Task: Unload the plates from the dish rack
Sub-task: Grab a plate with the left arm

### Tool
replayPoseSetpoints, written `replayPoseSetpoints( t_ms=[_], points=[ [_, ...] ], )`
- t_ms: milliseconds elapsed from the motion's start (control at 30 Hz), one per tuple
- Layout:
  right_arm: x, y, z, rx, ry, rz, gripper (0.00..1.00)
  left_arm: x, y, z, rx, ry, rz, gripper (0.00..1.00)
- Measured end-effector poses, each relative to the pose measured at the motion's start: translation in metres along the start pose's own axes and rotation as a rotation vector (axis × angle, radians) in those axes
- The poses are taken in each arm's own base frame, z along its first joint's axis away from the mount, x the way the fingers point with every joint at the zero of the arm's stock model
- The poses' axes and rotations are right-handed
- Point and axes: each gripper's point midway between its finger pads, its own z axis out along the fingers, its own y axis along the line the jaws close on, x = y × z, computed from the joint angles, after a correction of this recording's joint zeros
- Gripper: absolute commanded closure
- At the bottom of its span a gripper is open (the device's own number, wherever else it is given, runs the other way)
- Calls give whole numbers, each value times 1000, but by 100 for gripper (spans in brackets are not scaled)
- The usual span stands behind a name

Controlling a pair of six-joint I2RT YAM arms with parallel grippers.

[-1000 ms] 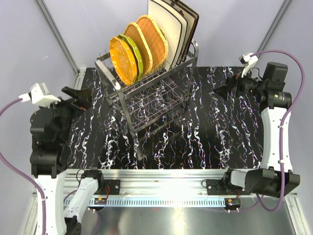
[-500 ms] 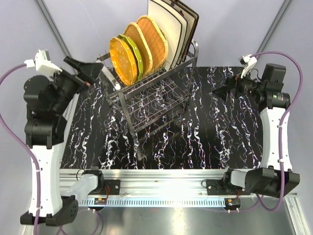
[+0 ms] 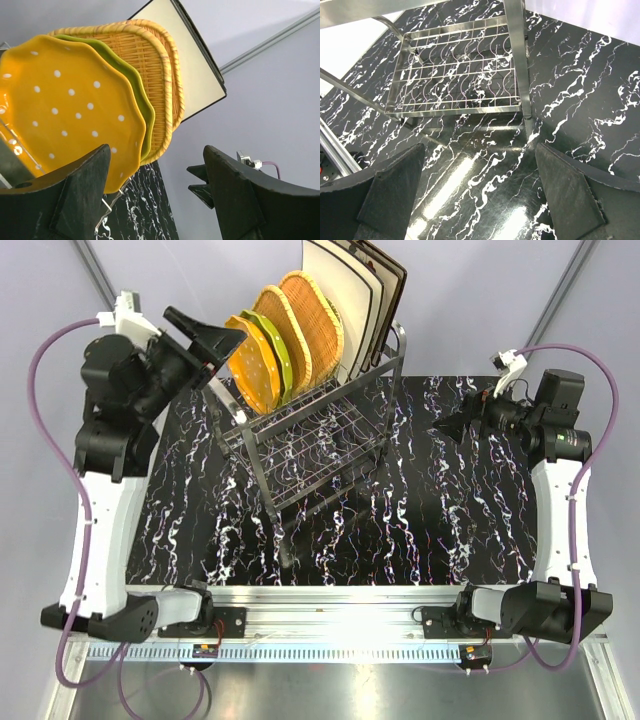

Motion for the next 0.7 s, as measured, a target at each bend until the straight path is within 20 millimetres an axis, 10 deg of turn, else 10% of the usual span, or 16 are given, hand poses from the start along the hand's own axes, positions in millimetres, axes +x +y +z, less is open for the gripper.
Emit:
replayPoseSetpoints(
  t_ms=[300,700],
  points=[
    [2,3,2,-18,-7,31,0,18,5,46,-44,74,-31,39],
    [-2,4,1,-15,-24,32,0,21,23,59,-126,72,-9,56]
  ],
)
